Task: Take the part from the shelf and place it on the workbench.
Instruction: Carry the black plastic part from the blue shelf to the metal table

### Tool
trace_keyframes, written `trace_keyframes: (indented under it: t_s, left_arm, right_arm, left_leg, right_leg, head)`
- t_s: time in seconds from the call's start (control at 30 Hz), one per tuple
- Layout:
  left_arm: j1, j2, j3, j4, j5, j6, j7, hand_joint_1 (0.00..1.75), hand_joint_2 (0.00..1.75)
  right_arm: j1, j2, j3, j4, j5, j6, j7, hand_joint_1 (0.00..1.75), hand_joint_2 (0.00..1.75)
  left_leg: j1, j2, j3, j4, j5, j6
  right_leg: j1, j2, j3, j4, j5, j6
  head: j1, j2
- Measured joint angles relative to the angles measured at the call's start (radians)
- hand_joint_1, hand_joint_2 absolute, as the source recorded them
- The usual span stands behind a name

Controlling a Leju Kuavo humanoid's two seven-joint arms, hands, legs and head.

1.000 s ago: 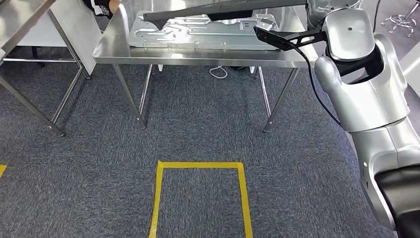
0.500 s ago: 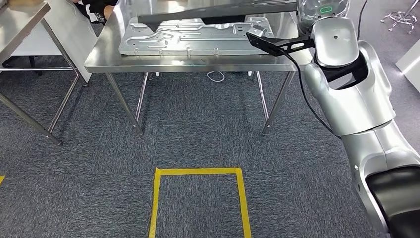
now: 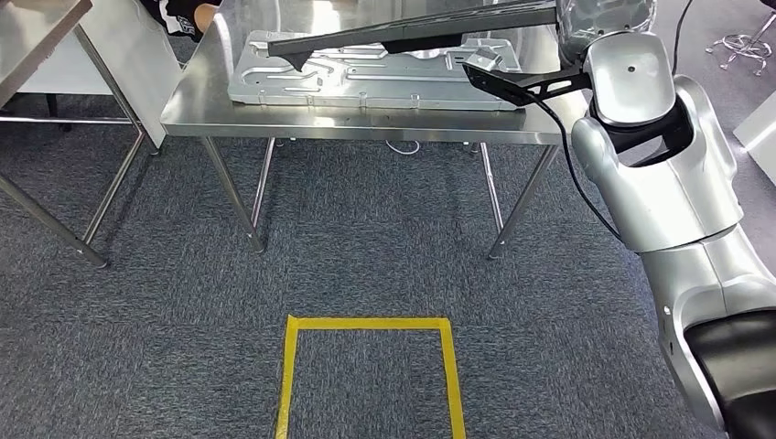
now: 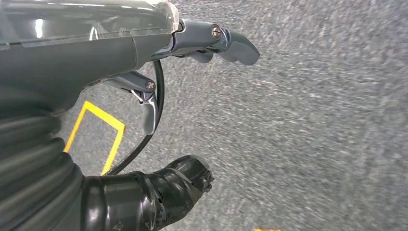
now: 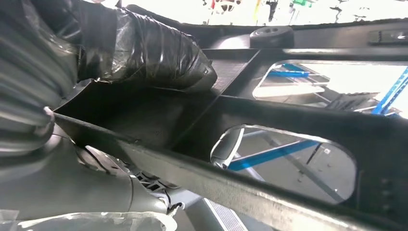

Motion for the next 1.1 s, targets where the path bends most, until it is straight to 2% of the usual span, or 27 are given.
trace_keyframes:
  t_s: [0.03,0.07,0.1,0.17,0.23,0.27,0.33,0.37,0.4,0.43,0.47,0.5,0.53,0.57,0.67,0.73,0.77,0.83,0.87,0.9,0.93,1.0,1.03,1.07,1.1]
  left_arm:
    - [0.0,-0.001,0.0,0.0,0.0,0.0,0.0,0.0,1.75]
    - [-0.001,-0.002,0.0,0.0,0.0,0.0,0.0,0.0,1.75]
    - [-0.001,-0.003,0.0,0.0,0.0,0.0,0.0,0.0,1.75]
    - [-0.004,-0.005,0.0,0.0,0.0,0.0,0.0,0.0,1.75]
    - [-0.007,-0.005,0.0,0.0,0.0,0.0,-0.001,0.0,1.75]
    - [-0.007,-0.004,0.0,0.0,0.0,0.0,-0.002,0.0,1.75]
    - [-0.005,0.0,0.0,0.0,0.0,0.0,-0.004,0.0,1.75]
    - [-0.004,0.001,0.0,0.0,-0.001,-0.001,-0.005,0.0,1.75]
    - [-0.003,0.002,0.0,0.0,-0.003,-0.002,-0.005,0.0,1.75]
    - [-0.002,0.002,0.0,0.0,-0.005,-0.004,-0.006,0.0,1.75]
    - [-0.002,0.002,0.0,0.0,-0.007,-0.005,-0.006,0.0,1.75]
    - [-0.002,0.002,0.0,0.0,-0.008,-0.006,-0.007,0.0,1.75]
    - [-0.002,0.002,0.0,0.0,-0.009,-0.007,-0.007,0.0,1.75]
    - [-0.003,0.002,0.0,0.0,-0.009,-0.007,-0.007,0.0,1.75]
    - [-0.007,0.0,0.0,0.001,-0.009,-0.008,-0.004,0.0,1.75]
    - [-0.009,0.0,0.001,0.0,-0.006,-0.007,0.0,0.0,1.75]
    - [-0.01,0.0,0.001,0.0,-0.003,-0.007,0.002,0.0,1.75]
    - [-0.01,0.001,0.004,0.0,0.001,-0.006,0.009,0.0,1.75]
    - [-0.01,0.001,0.005,0.0,0.002,-0.006,0.013,0.0,1.75]
    - [-0.01,0.001,0.007,0.0,0.003,-0.005,0.016,0.0,1.75]
    - [-0.01,0.001,0.008,0.0,0.003,-0.004,0.018,0.0,1.75]
    - [-0.01,-0.002,0.01,0.001,0.003,-0.003,0.017,0.0,1.75]
    - [-0.01,-0.004,0.011,0.001,0.002,-0.002,0.015,0.0,1.75]
    - [-0.01,-0.006,0.013,0.001,0.002,-0.001,0.012,0.0,1.75]
    - [-0.011,-0.008,0.014,0.001,0.001,0.0,0.008,0.0,1.75]
  right_arm:
    - [-0.001,-0.001,0.0,0.0,0.0,0.0,-0.001,1.75,1.75]
    - [-0.002,-0.001,0.0,-0.001,0.0,0.0,-0.001,1.75,1.75]
    - [-0.003,-0.001,0.0,-0.002,0.0,0.0,-0.002,1.75,1.75]
    - [-0.005,-0.002,-0.001,-0.006,0.0,0.0,-0.002,1.75,1.75]
    - [-0.008,-0.004,-0.001,-0.011,0.0,0.0,-0.002,1.75,1.75]
    - [-0.009,-0.005,-0.001,-0.012,0.001,0.0,-0.003,1.75,1.75]
    - [-0.01,-0.005,-0.001,-0.012,0.001,0.002,-0.004,1.75,1.75]
    - [-0.009,-0.004,-0.001,-0.011,0.002,0.002,-0.005,1.75,1.75]
    - [-0.008,-0.002,0.0,-0.009,0.002,0.002,-0.006,1.75,1.75]
    - [-0.009,0.0,0.0,-0.007,0.002,0.002,-0.008,1.75,1.75]
    - [-0.01,0.005,0.0,-0.003,0.003,0.002,-0.01,1.75,1.75]
    - [-0.012,0.01,0.001,0.001,0.003,0.002,-0.012,1.75,1.75]
    - [-0.016,0.018,0.002,0.008,0.003,0.002,-0.014,1.75,1.75]
    - [-0.019,0.026,0.004,0.015,0.003,0.001,-0.015,1.75,1.75]
    - [-0.028,0.053,0.016,0.038,0.003,-0.001,-0.015,1.75,1.75]
    - [-0.037,0.071,0.023,0.052,0.004,-0.002,-0.013,1.75,1.75]
    - [-0.042,0.081,0.026,0.06,0.004,-0.002,-0.01,1.75,1.75]
    - [-0.046,0.11,0.032,0.081,0.004,-0.001,0.004,1.75,1.75]
    - [-0.046,0.127,0.035,0.095,0.003,-0.002,0.014,1.75,1.75]
    - [-0.045,0.143,0.037,0.109,0.003,-0.002,0.023,1.75,1.75]
    - [-0.045,0.157,0.039,0.123,0.003,-0.004,0.03,1.75,1.75]
    - [-0.045,0.181,0.041,0.149,0.003,-0.014,0.038,1.75,1.75]
    - [-0.046,0.191,0.041,0.161,0.003,-0.022,0.041,1.75,1.75]
    - [-0.046,0.198,0.042,0.171,0.003,-0.032,0.043,1.75,1.75]
    - [-0.046,0.204,0.043,0.179,0.003,-0.042,0.044,1.75,1.75]
  left_leg:
    - [-0.001,0.0,0.005,-0.001,-0.004,-0.002]
    - [0.0,0.001,0.007,-0.003,-0.007,-0.006]
    - [0.001,0.002,0.008,-0.006,-0.009,-0.011]
    - [0.002,0.006,0.016,-0.012,-0.014,-0.021]
    - [0.0,0.007,0.008,0.022,-0.034,-0.028]
    - [0.001,0.008,-0.015,0.07,-0.054,-0.031]
    - [0.004,0.007,-0.095,0.197,-0.09,-0.04]
    - [0.007,0.007,-0.131,0.239,-0.09,-0.045]
    - [0.009,0.007,-0.151,0.247,-0.07,-0.049]
    - [0.012,0.008,-0.152,0.217,-0.033,-0.053]
    - [0.015,0.009,-0.134,0.155,0.014,-0.057]
    - [0.016,0.009,-0.114,0.096,0.047,-0.06]
    - [0.016,0.008,-0.095,0.049,0.065,-0.059]
    - [0.016,0.007,-0.086,0.024,0.069,-0.056]
    - [0.014,0.005,-0.083,0.02,0.055,-0.036]
    - [0.016,0.005,-0.075,0.017,0.05,-0.025]
    - [0.017,0.004,-0.071,0.015,0.047,-0.02]
    - [0.016,0.004,-0.063,0.015,0.039,-0.014]
    - [0.015,0.003,-0.058,0.015,0.033,-0.013]
    - [0.014,0.003,-0.051,0.015,0.027,-0.013]
    - [0.012,0.002,-0.041,0.015,0.021,-0.014]
    - [0.009,-0.001,-0.02,0.013,0.008,-0.015]
    - [0.008,-0.002,-0.013,0.011,0.003,-0.017]
    - [0.011,-0.002,-0.01,0.009,0.0,-0.021]
    - [0.014,-0.002,-0.01,0.006,-0.001,-0.026]
  right_leg:
    - [0.005,-0.001,0.023,-0.054,0.023,-0.011]
    - [0.01,-0.003,0.036,-0.083,0.029,-0.019]
    - [0.013,-0.004,0.042,-0.092,0.022,-0.025]
    - [0.011,-0.005,0.058,-0.116,0.019,-0.029]
    - [0.002,-0.008,0.088,-0.145,0.02,-0.031]
    - [-0.002,-0.01,0.101,-0.154,0.019,-0.031]
    - [-0.003,-0.009,0.112,-0.155,0.01,-0.034]
    - [-0.004,-0.008,0.115,-0.151,0.004,-0.033]
    - [-0.005,-0.006,0.118,-0.146,-0.004,-0.03]
    - [-0.007,-0.004,0.122,-0.139,-0.014,-0.026]
    - [-0.009,-0.003,0.126,-0.13,-0.026,-0.021]
    - [-0.009,-0.003,0.128,-0.12,-0.039,-0.015]
    - [-0.008,-0.001,0.127,-0.108,-0.05,-0.008]
    - [-0.006,0.001,0.125,-0.1,-0.058,-0.002]
    - [-0.004,0.004,0.122,-0.095,-0.069,0.01]
    - [-0.007,0.0,0.109,-0.06,-0.09,0.018]
    - [-0.009,-0.001,0.085,-0.013,-0.111,0.022]
    - [-0.01,-0.003,0.003,0.122,-0.156,0.025]
    - [-0.01,-0.003,-0.036,0.174,-0.162,0.025]
    - [-0.01,-0.003,-0.061,0.195,-0.149,0.023]
    - [-0.009,-0.002,-0.066,0.175,-0.115,0.018]
    - [-0.002,-0.002,-0.029,0.051,-0.017,-0.002]
    - [0.004,-0.002,-0.007,-0.009,0.019,-0.015]
    - [0.011,-0.003,0.009,-0.053,0.037,-0.027]
    - [0.016,-0.003,0.016,-0.076,0.037,-0.037]
  head:
    - [-0.001,0.0]
    - [-0.003,0.0]
    - [-0.004,0.0]
    - [-0.004,0.0]
    - [-0.004,0.0]
    - [-0.005,0.0]
    - [-0.006,0.0]
    - [-0.007,0.0]
    - [-0.007,0.0]
    - [-0.007,0.0]
    - [-0.007,0.0]
    - [-0.007,0.0]
    - [-0.007,0.0]
    - [-0.007,0.0]
    - [-0.008,0.0]
    - [-0.008,0.0]
    - [-0.008,0.0]
    - [-0.008,0.0]
    - [-0.008,0.0]
    - [-0.008,0.0]
    - [-0.008,0.0]
    - [-0.008,0.0]
    - [-0.009,0.0]
    - [-0.009,0.0]
    - [-0.009,0.0]
